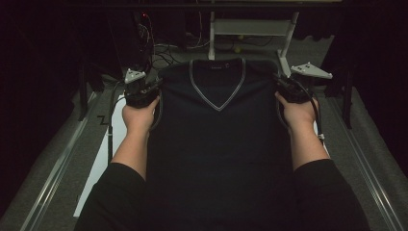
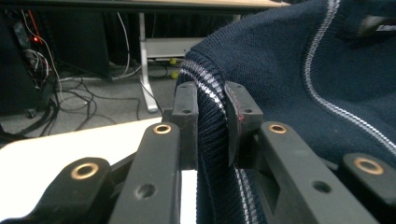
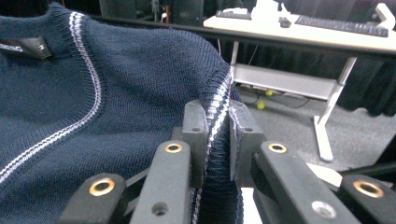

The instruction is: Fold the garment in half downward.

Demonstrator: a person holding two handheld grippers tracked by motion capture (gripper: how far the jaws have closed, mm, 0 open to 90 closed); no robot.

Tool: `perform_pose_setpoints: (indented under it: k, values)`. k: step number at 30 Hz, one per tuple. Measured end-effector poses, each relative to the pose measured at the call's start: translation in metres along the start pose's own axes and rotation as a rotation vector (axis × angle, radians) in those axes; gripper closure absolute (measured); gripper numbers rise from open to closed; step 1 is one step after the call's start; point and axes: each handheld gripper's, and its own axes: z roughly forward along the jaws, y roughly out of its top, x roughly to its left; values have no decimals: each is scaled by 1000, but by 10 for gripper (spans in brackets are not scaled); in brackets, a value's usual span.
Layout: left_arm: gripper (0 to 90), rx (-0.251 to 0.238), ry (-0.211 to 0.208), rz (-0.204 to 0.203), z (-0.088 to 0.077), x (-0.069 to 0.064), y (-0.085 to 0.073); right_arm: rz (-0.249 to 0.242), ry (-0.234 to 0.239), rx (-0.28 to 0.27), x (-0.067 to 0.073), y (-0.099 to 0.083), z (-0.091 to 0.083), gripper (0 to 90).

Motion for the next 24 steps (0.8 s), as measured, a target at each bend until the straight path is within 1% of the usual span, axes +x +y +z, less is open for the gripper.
perform_pose_setpoints:
  k: [4,8,10,11,14,16,17,18,20,23,24]
  values:
    - [732,-21,6,15,1,-1,18,-17,-6,-32,0,18,-4,799]
    - [732,-46,12,31,-1,-4,40,-21,-13,-58,-4,34,-8,799]
    - [732,-71,11,38,-3,-7,44,-17,-8,-72,-6,38,-10,799]
    - [732,-72,10,43,-3,-7,44,-14,-6,-75,-7,39,-11,798]
    - [732,-49,9,43,0,-7,37,-15,6,-58,-10,34,-10,798]
    - [731,-29,4,33,3,-6,27,-14,13,-46,-9,27,-9,798]
    - [731,-19,1,27,3,-6,23,-16,19,-28,-9,22,-9,797]
    - [731,-14,-5,20,3,-6,18,-22,23,-22,-8,18,-8,797]
    - [731,-4,-9,17,2,-7,10,-22,31,-14,-6,9,-9,797]
    - [730,9,-33,10,-3,-7,-1,-19,43,-4,-5,-3,-12,797]
    - [730,21,-43,15,-5,-8,-5,-21,46,-2,-4,-7,-15,797]
